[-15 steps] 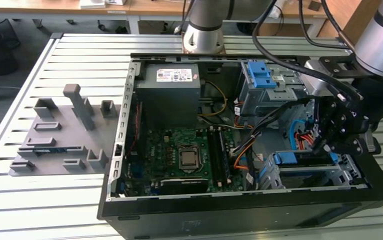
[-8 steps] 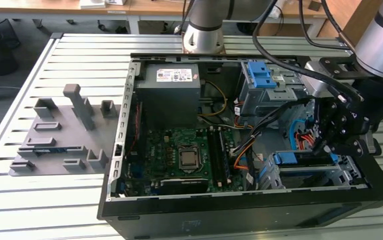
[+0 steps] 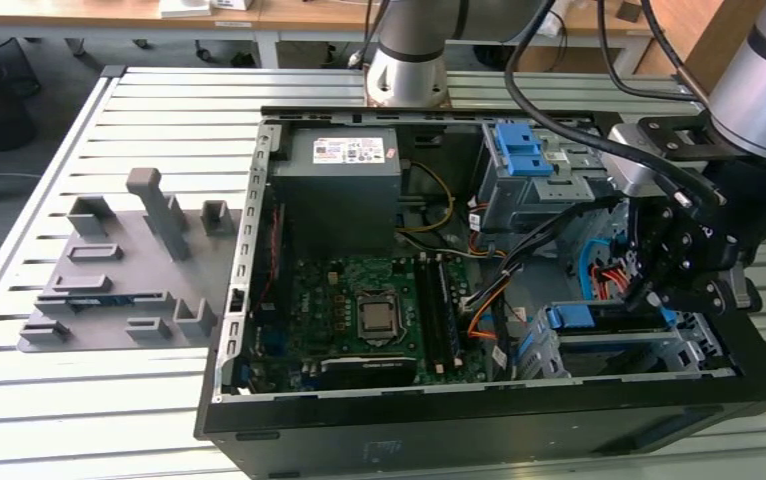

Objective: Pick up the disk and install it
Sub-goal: 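Insert the first disk wire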

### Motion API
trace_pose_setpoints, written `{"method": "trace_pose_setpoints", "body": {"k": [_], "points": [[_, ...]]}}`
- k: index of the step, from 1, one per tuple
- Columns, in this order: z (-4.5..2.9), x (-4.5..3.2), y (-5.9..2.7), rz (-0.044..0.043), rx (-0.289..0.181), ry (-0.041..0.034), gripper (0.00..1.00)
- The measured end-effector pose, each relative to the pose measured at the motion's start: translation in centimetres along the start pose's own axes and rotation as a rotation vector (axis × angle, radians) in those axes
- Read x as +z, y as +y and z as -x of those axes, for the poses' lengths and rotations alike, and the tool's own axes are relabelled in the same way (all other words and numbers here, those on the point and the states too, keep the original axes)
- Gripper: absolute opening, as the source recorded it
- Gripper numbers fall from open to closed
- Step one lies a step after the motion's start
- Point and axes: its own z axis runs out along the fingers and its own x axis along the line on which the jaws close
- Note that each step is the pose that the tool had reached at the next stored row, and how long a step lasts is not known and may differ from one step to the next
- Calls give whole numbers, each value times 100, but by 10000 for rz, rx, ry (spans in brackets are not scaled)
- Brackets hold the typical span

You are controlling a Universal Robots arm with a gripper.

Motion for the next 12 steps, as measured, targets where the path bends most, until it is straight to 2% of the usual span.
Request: {"method": "trace_pose_setpoints", "body": {"k": [12], "points": [[-1, -18, 0, 0, 0, -3, 16]]}}
